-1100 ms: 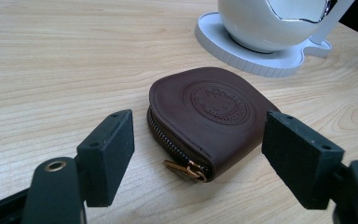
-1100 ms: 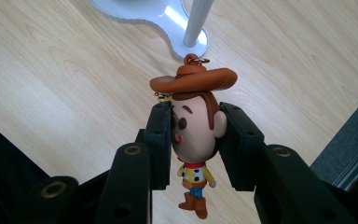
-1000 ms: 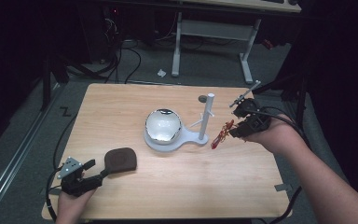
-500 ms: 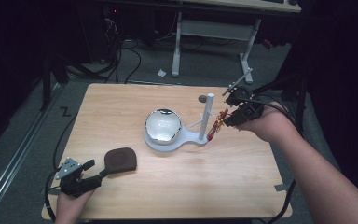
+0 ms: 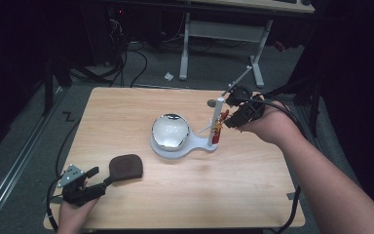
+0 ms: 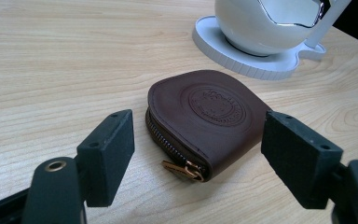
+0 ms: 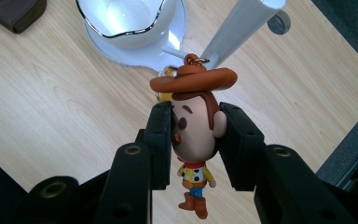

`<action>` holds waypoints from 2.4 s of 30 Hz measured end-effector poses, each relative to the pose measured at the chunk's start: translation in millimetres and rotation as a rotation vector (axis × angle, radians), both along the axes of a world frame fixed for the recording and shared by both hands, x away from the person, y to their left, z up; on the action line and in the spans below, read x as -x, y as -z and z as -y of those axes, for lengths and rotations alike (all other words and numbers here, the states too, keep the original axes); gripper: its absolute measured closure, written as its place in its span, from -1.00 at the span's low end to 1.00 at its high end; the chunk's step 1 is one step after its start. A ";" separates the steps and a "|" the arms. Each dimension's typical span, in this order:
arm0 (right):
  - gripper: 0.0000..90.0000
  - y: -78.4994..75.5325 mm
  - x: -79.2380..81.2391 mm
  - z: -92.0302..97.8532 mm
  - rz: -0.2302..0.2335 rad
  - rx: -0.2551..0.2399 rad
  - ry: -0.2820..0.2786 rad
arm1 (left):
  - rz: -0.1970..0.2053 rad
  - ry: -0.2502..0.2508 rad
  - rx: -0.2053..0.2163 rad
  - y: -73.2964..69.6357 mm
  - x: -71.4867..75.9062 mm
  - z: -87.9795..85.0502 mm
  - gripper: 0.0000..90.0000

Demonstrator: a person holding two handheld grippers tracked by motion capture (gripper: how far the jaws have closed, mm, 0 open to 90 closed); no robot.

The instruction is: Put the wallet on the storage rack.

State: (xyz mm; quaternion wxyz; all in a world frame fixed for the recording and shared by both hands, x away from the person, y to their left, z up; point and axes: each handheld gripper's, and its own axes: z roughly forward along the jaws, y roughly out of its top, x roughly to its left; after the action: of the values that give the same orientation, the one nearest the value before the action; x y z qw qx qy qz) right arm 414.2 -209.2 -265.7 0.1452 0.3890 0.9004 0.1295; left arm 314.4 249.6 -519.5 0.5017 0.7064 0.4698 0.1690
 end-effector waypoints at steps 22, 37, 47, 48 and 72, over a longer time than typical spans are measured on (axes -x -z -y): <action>0.48 28.1 -5.5 27.4 -0.005 -0.047 0.077 | -0.003 0.000 -0.001 0.3 0.4 0.4 -0.42; 0.40 73.7 -10.3 39.3 -0.020 -0.090 0.125 | -0.003 0.003 -0.009 0.6 0.6 1.1 -0.42; 0.25 84.3 -1.4 48.8 -0.014 -0.112 0.142 | -0.001 0.005 -0.014 0.4 1.8 1.8 -0.42; 0.22 86.5 -0.5 50.5 -0.012 -0.117 0.146 | -0.002 0.004 -0.015 0.5 1.9 1.8 -0.42; 0.08 125.4 30.5 73.9 0.057 -0.195 0.187 | -0.011 0.012 -0.030 2.1 1.0 3.7 -0.42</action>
State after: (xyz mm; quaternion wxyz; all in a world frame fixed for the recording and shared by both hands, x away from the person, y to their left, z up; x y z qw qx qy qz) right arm 383.7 -283.2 -391.1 0.1434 0.4796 0.8390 0.2135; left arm 313.5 245.9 -521.6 0.4896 0.7175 0.4657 0.1693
